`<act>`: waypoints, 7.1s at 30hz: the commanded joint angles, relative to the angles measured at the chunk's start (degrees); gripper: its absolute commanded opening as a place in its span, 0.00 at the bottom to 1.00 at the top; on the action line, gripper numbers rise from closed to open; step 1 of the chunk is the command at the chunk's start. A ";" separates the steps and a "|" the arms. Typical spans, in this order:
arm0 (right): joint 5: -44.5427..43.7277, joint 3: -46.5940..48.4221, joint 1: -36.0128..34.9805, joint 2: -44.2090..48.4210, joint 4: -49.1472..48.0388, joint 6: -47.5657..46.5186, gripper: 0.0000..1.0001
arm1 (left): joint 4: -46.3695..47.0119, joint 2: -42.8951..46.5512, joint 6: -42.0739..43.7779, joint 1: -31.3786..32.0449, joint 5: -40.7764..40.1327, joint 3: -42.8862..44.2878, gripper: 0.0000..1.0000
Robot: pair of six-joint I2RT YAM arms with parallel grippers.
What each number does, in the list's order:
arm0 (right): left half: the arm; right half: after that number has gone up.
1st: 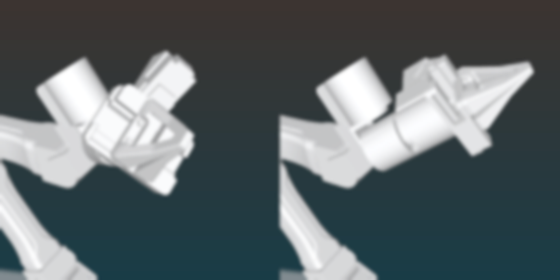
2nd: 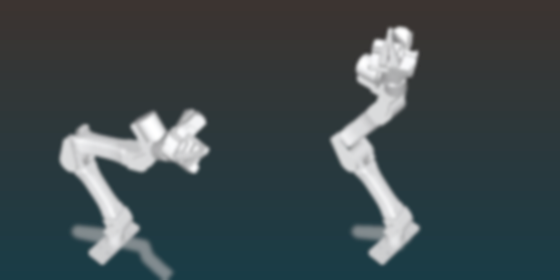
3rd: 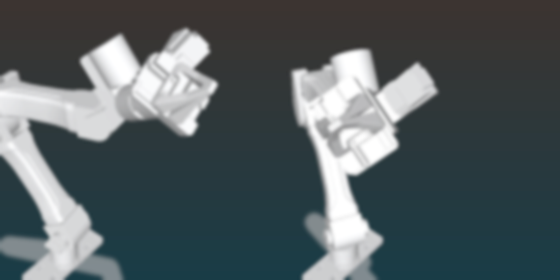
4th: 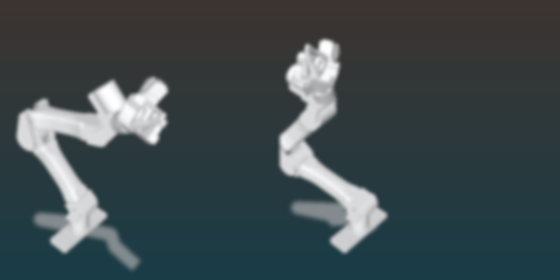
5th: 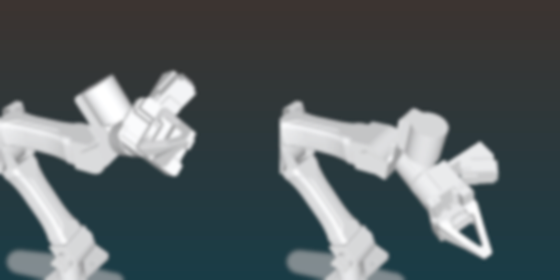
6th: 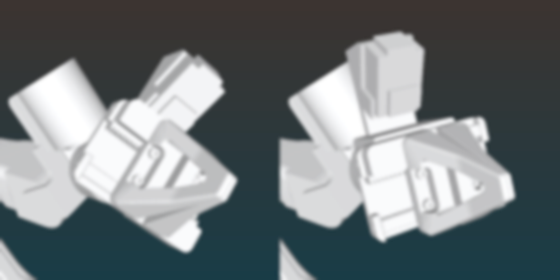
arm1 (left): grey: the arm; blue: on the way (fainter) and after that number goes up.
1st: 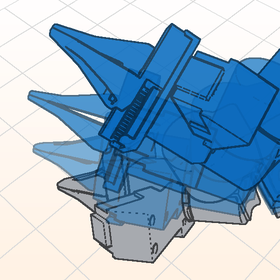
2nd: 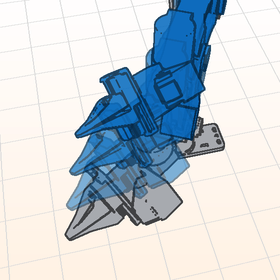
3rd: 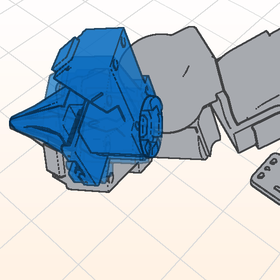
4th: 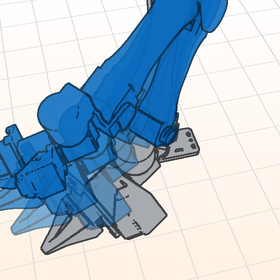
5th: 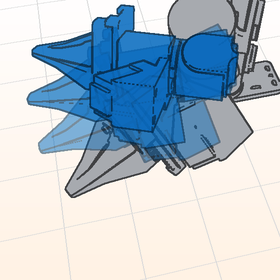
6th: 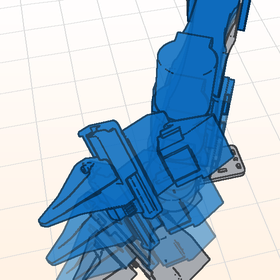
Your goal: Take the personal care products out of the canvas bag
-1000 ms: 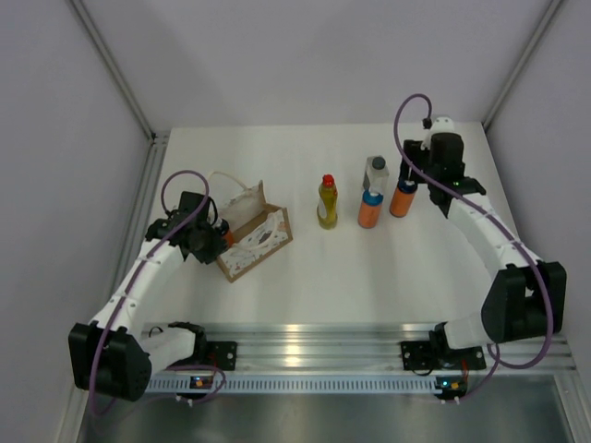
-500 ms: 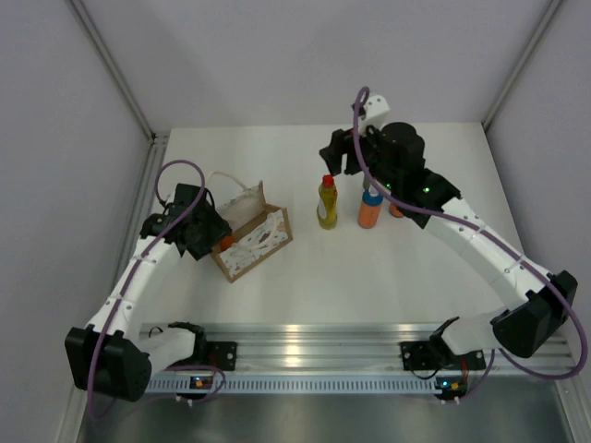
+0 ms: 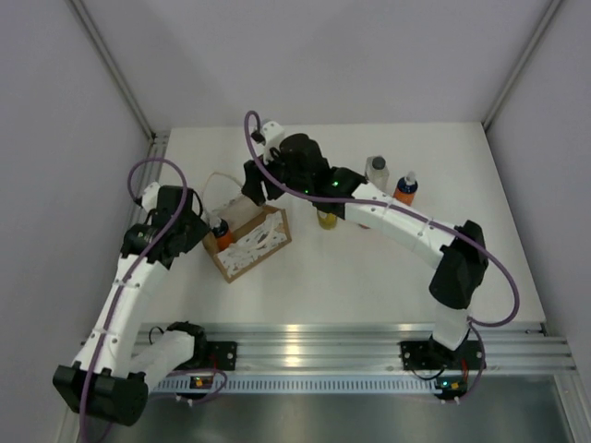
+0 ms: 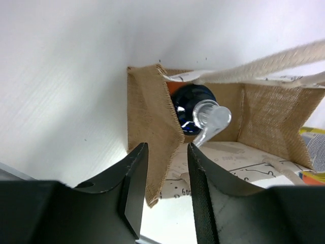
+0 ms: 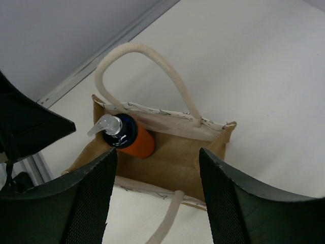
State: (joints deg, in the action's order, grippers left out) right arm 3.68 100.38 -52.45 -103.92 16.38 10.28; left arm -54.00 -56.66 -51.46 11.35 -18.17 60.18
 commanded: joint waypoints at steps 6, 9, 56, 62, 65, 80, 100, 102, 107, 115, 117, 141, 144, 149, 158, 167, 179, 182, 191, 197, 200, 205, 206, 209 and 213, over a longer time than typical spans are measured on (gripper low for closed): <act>6.07 10.36 -3.72 -8.05 2.16 1.40 0.63 | -2.16 5.07 0.84 -0.10 -5.73 2.48 0.57; 4.76 13.86 -5.38 -10.95 3.92 3.07 0.62 | -3.30 5.42 -0.04 -0.10 -6.43 2.92 0.57; -14.49 28.30 -13.30 -26.60 13.06 1.49 0.34 | -7.52 14.39 -0.31 -0.10 -5.91 1.95 0.59; -14.58 27.59 -13.56 -26.69 13.06 1.14 0.32 | -7.53 14.56 -0.31 -0.10 -5.82 1.96 0.59; -14.67 27.33 -13.56 -26.95 13.06 1.14 0.31 | -7.53 14.56 -0.13 -0.10 -5.91 2.13 0.59; -14.67 24.87 -13.91 -27.30 12.36 1.32 0.24 | -7.53 14.56 0.22 -0.10 -6.17 2.66 0.59; -16.51 27.42 -13.65 -18.34 10.16 -3.51 0.00 | -7.44 14.65 -0.04 -0.02 -6.08 0.46 0.60; -16.78 27.59 -13.65 -17.11 10.07 -3.95 0.00 | -7.35 14.65 -0.13 -0.02 -5.91 0.20 0.59; -17.30 27.68 -13.56 -14.30 10.07 -4.22 0.00 | -7.35 14.56 -0.22 -0.10 -5.73 -0.24 0.59; -18.01 27.41 -13.39 -9.64 10.25 -4.48 0.00 | -7.18 13.51 0.22 -0.10 -4.59 -0.94 0.60; -18.18 27.33 -13.38 -7.80 10.25 -4.48 0.00 | -7.17 12.29 0.48 -0.02 -3.80 -1.12 0.60; -25.83 15.03 -7.32 12.94 12.54 -4.66 0.00 | -5.15 8.76 0.84 -0.10 -0.28 -3.05 0.60; -26.80 8.28 -6.53 16.72 9.83 -4.13 0.00 | -5.15 8.68 0.93 -0.02 -0.28 -3.32 0.60; -27.76 -5.18 -3.20 24.11 6.21 -0.62 0.00 | -4.98 8.59 0.93 -0.02 -0.11 -3.23 0.60; -27.15 -22.76 3.92 34.13 3.22 4.57 0.00 | -4.71 7.97 1.01 -0.10 0.33 -3.76 0.60; -25.57 -36.56 13.41 40.37 -1.52 6.94 0.00 | -4.36 7.71 1.10 -0.10 0.42 -3.93 0.60; -23.81 -46.85 15.97 38.53 -14.51 4.66 0.00 | -4.10 7.53 1.19 -0.10 0.60 -3.41 0.60; -23.02 -47.91 16.15 37.04 -15.85 5.19 0.00 | -4.10 7.53 1.62 -0.10 0.68 -2.88 0.60; -22.32 -48.79 16.15 33.26 -17.35 5.19 0.01 | -4.27 8.15 4.53 -0.10 -1.95 0.11 0.64; -22.40 -48.70 16.15 33.17 -16.47 4.83 0.48 | -4.27 8.24 7.42 -0.10 -2.65 2.57 0.79; -22.75 -47.65 16.15 34.04 -14.38 4.48 0.69 | -4.54 8.41 9.70 -0.10 -2.74 4.85 0.84; -24.60 -43.96 16.15 37.47 -9.19 3.08 0.73 | -6.46 7.10 14.19 -0.02 -2.92 9.77 0.98; -24.77 -43.43 16.15 38.17 -6.65 3.08 0.73 | -7.86 6.31 15.68 -0.10 -3.09 12.21 0.98; -24.43 -40.36 16.15 41.16 0.63 4.04 0.75 | -10.50 6.13 17.70 -0.02 -4.23 16.79 0.98; -27.22 -37.89 16.23 47.21 9.33 3.78 0.85 | -13.40 6.30 18.85 0.16 -8.88 20.23 0.98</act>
State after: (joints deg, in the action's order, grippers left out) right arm -20.18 58.72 -37.23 -61.91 16.62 14.13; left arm -63.57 -50.74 -35.64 11.38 -22.41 77.38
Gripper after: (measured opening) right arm 0.826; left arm 0.983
